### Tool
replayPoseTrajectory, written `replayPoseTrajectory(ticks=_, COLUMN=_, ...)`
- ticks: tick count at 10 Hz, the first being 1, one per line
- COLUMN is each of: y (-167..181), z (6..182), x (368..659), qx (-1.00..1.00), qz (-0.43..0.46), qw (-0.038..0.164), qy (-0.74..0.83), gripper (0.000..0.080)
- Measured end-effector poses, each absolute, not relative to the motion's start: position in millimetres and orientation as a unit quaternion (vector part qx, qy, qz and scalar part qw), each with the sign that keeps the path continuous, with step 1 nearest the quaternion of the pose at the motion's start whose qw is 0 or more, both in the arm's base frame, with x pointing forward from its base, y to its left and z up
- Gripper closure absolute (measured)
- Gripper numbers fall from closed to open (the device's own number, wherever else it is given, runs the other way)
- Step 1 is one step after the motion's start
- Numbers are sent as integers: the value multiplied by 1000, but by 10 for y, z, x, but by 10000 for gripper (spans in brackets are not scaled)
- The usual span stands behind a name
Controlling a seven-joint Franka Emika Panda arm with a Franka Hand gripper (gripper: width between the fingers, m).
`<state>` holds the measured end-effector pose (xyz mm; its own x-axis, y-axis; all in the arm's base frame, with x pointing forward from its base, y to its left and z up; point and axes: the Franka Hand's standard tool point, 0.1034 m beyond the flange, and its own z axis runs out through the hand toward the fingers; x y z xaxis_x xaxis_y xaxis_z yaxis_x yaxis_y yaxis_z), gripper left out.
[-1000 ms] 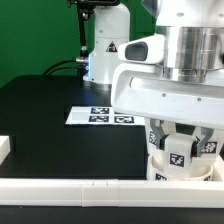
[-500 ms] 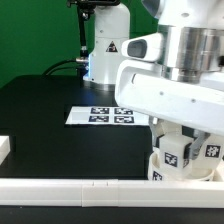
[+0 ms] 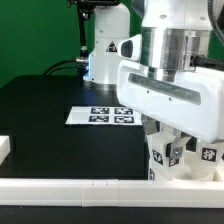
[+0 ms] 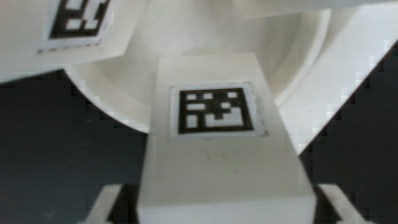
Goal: Assemble stool
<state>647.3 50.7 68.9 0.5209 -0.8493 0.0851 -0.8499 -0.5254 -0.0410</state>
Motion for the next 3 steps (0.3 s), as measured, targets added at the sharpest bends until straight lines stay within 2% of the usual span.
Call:
replayPoseTrajectory(ticks=1, y=513, z=782, x=6494, qx=875, qz=49, qw=-6, qy=-482, gripper=384)
replayPoseTrajectory(ticks=2, y=508, z=960, x=6507, qx=875, qz=51, qw=-22, qy=-482, gripper=207)
replayPoseTrajectory(ticks=3, y=495, z=1162, x=6528, qx=874, qz=53, qw=-35, qy=-481, gripper=167)
